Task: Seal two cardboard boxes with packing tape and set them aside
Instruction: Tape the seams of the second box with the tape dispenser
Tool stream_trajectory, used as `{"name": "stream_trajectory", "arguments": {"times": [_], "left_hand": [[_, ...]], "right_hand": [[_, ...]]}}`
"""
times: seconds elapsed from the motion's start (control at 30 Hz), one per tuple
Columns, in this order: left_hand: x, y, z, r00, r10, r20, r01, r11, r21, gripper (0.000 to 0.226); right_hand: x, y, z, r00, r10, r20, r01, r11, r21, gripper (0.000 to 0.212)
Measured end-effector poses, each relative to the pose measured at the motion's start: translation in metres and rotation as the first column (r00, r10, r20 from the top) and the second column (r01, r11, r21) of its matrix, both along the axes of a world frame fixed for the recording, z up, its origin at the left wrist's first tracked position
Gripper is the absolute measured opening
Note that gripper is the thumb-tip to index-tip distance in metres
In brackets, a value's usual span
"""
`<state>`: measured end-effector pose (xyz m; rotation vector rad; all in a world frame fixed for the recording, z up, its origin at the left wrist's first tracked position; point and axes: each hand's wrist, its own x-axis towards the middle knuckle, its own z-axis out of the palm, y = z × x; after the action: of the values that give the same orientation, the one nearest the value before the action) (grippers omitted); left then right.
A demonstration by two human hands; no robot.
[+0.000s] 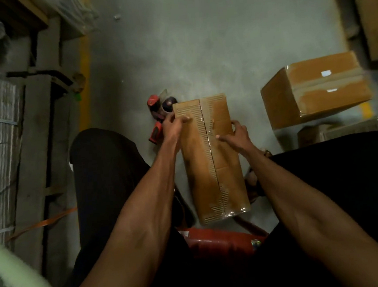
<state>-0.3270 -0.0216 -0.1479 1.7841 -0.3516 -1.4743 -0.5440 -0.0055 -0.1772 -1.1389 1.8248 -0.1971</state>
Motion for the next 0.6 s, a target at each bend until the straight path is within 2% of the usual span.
{"name": "stream_trajectory", "arguments": {"times": [0.1,0.2,0.3,0.37,0.43,0.5,0.6], "left_hand": [[-0.011,0.006,-0.006,0.989,-0.144,0.020,0.144,0.989,-0.032,0.042],[-0.016,0.004,-0.017,0.972,-0.233,-0.023,0.233,0.972,-0.027,0.057],[-0.018,-0.004,-0.035,0.974,-0.222,-0.044,0.219,0.974,-0.052,0.074],[-0.024,-0.009,-0.037,0.982,-0.185,-0.037,0.182,0.981,-0.074,0.073],[-0.034,-0.011,-0.035,0.982,-0.168,0.091,0.174,0.982,-0.069,0.065],[-0.039,-0.007,-0.042,0.948,-0.227,0.224,0.229,0.973,0.016,0.061],[-0.040,0.010,-0.058,0.894,-0.374,0.247,0.346,0.926,0.151,0.065]], "right_hand": [[-0.010,0.022,-0.008,0.998,-0.058,0.019,0.058,0.998,0.013,0.094],[-0.010,0.024,-0.013,0.982,-0.190,-0.016,0.190,0.982,-0.008,0.091],[-0.006,0.013,-0.013,0.965,-0.264,-0.008,0.263,0.963,-0.056,0.095],[-0.003,0.007,-0.016,0.955,-0.293,0.040,0.295,0.954,-0.052,0.102],[0.002,0.007,-0.018,0.962,-0.273,0.010,0.273,0.962,-0.023,0.107],[0.008,0.012,-0.022,0.976,-0.204,-0.080,0.206,0.978,0.016,0.110],[0.016,0.019,-0.027,0.984,-0.111,-0.137,0.121,0.991,0.062,0.105]]}}
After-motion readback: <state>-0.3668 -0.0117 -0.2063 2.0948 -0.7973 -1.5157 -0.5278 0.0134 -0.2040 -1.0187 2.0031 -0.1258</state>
